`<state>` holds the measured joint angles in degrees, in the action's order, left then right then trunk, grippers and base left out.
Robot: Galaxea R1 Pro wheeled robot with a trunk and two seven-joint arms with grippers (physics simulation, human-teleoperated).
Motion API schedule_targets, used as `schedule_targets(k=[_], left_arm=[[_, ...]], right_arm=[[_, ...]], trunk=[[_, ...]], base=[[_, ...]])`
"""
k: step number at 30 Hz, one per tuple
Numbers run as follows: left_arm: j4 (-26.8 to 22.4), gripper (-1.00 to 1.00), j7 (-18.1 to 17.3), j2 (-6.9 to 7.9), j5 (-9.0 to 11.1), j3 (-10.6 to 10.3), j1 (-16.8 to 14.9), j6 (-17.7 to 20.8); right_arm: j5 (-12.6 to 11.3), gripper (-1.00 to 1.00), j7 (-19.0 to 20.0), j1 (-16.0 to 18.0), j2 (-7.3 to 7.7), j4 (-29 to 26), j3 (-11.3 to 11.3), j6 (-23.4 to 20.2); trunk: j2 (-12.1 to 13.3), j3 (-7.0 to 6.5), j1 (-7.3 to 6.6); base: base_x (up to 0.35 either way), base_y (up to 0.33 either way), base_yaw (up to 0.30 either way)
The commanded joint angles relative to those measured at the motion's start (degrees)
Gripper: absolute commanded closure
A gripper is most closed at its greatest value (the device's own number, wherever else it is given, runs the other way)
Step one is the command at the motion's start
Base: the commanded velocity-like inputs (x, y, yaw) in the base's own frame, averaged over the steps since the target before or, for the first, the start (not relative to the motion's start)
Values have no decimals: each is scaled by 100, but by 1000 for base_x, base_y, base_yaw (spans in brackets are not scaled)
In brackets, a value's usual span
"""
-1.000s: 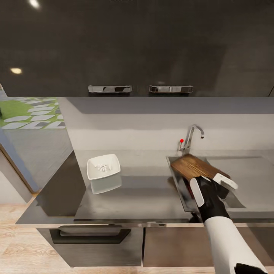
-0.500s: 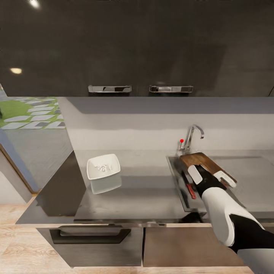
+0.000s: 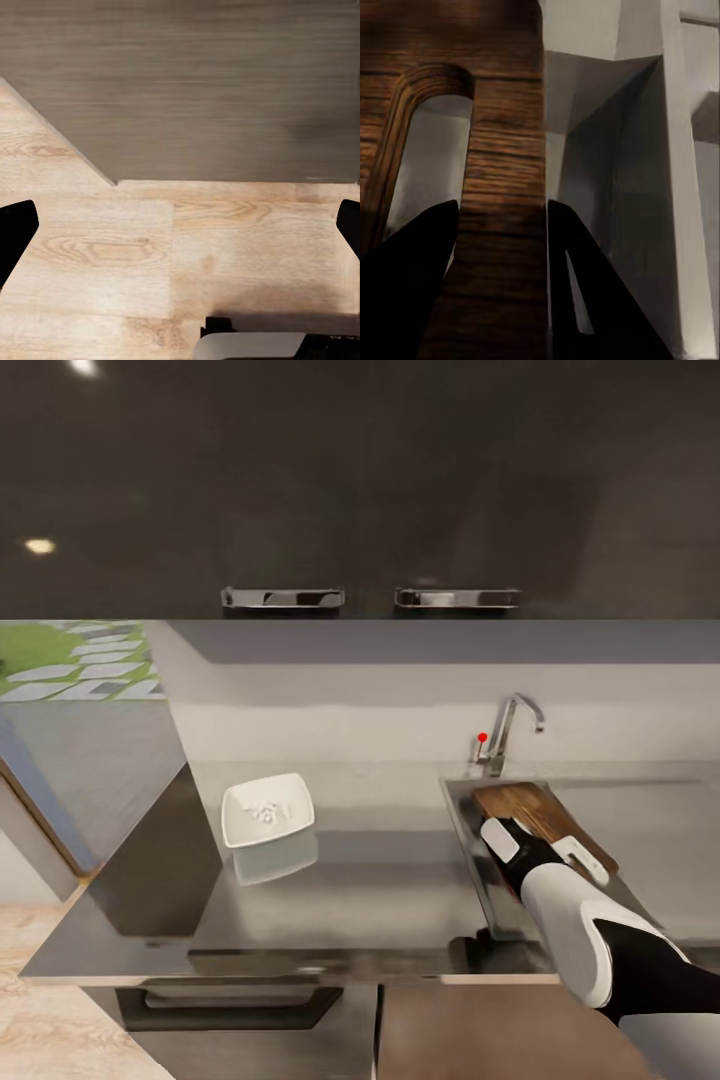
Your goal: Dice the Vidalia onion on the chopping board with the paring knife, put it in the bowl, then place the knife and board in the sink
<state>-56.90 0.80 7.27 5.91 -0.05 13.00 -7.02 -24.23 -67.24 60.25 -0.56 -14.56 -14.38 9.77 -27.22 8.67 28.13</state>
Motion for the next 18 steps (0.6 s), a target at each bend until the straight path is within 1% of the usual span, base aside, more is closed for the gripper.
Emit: schedule_targets(k=[1,2,3,4,6,10,16,18], left_arm=[[-4,-100,8,3,59,-11,1,-9],[-3,-100,8,2,59,-10,1,-9],[0,-100,8,2,59,-11,1,-9],[-2,-100,8,4,59,-12,1,-9],[-4,-100,8,3,59,-12,1,-9],[-5,-100,8,2,59,-13,1,-9],[-11,-100,8,2,59,-11,1,-9],[-15,-100,8,2,59,-13,1,-9]], right_arm=[[-107,100,-9,4,5,2,39,64],[-183,100,-9,4,8,6,40,69],[-326,100,-9,4,14,10,40,70],[-416,100,-9,4,17,12,41,69],[-525,100,-4,4,23,13,41,69],[-588,100,10,4,35,20,35,68],[-593,100,17,4,39,31,32,74],[-587,100,18,4,39,35,32,77]], trunk=[[-9,9,6],[-9,9,6],[-9,9,6],[-9,9,6],[-9,9,6],[-9,21,6],[-9,69,6],[-9,86,6]], base=[[321,0,0],[284,0,0],[168,0,0],[107,0,0],[56,0,0],[16,0,16],[3,-4,56],[57,-120,61]])
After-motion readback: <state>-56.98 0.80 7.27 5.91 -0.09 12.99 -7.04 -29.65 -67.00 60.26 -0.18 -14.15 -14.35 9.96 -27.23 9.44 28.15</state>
